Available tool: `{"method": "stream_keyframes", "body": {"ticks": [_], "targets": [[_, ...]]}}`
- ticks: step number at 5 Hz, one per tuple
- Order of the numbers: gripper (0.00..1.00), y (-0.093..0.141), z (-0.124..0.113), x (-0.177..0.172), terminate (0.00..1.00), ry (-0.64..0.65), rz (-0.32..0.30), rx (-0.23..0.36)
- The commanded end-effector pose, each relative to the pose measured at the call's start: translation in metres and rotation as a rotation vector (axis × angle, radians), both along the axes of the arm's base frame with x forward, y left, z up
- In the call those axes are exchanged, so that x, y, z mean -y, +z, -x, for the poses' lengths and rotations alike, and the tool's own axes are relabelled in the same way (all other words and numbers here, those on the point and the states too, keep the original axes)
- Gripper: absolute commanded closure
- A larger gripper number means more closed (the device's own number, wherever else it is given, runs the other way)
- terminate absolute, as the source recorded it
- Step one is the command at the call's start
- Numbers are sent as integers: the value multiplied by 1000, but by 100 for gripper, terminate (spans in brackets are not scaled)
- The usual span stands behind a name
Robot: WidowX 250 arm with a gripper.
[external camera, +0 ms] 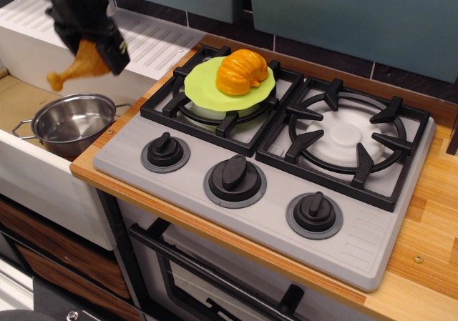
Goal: Put pumpkin on plate and chickenwing in pot or pan in sink
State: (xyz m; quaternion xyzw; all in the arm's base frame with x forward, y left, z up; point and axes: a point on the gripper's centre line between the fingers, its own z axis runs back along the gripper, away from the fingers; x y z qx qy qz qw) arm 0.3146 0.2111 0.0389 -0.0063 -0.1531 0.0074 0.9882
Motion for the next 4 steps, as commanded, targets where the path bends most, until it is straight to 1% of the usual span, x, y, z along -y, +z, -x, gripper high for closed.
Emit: {"method": "stream_keyframes", "body": {"ticks": [1,2,3,4], "targets": [[100,-10,17,-14,0,72,1,42],[100,-19,30,-13,0,96,6,47],[0,-24,36,-12,0,77,30,45],[0,-23,34,-10,0,78,27,50]]}}
